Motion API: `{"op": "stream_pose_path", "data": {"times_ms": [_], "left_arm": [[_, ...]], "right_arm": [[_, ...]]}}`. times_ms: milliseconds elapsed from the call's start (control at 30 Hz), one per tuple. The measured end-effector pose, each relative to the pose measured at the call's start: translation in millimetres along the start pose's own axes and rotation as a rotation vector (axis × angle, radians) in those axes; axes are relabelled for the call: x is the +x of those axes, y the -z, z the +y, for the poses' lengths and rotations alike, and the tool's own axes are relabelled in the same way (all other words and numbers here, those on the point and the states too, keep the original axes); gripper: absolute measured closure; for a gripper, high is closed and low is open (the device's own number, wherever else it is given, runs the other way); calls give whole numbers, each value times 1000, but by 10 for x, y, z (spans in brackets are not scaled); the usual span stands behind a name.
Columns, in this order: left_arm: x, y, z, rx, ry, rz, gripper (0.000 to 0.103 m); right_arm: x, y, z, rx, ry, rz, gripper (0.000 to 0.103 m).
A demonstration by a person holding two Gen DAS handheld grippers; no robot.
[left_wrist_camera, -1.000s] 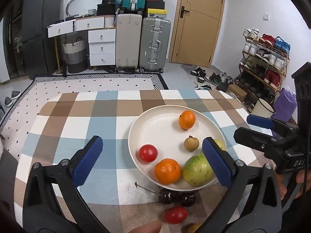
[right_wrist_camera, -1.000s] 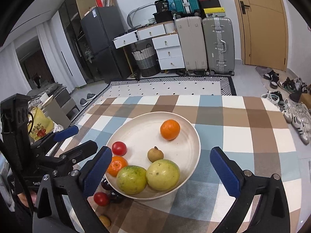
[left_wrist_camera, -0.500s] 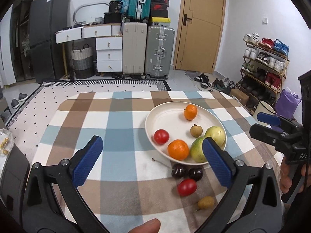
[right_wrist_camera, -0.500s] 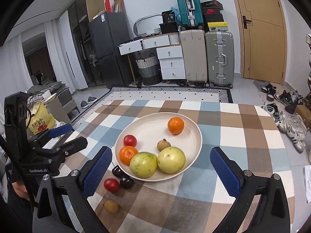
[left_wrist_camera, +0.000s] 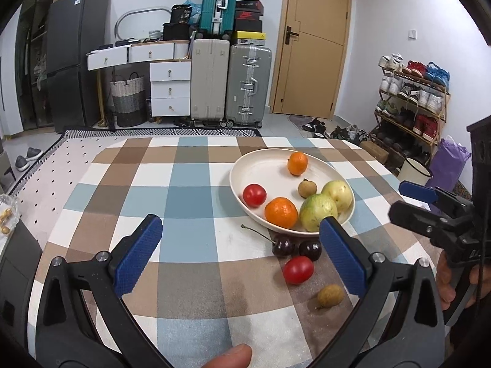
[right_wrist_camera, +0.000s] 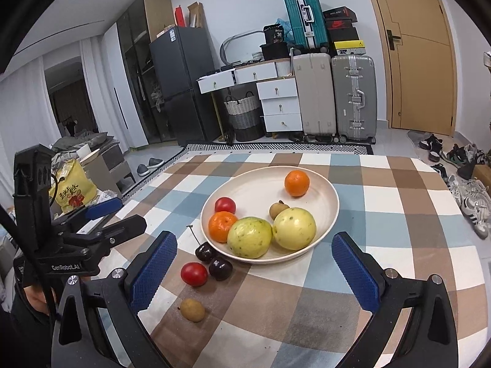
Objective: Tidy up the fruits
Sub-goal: 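Reach down and grasp the small brown fruit with the right tool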
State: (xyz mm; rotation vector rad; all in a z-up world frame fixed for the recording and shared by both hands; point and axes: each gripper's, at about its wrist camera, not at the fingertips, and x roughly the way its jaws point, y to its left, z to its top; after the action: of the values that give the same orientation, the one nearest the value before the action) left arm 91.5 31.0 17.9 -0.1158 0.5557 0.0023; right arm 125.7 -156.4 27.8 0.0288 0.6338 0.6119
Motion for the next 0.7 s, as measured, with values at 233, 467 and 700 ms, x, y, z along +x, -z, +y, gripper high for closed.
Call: {"op": "stream_pose_path", "data": {"times_ms": [233,467,700], "left_arm": [[36,43,-40,23,9,27,1],[95,77,-41,38,9,49,1],[181,132,-82,66,15,77,1]], "right_arm": [[79,55,-23,5,-22,44,0],[188,127,47,-25,-40,128,1],[367,282,166,-61,-114,246,1]]}}
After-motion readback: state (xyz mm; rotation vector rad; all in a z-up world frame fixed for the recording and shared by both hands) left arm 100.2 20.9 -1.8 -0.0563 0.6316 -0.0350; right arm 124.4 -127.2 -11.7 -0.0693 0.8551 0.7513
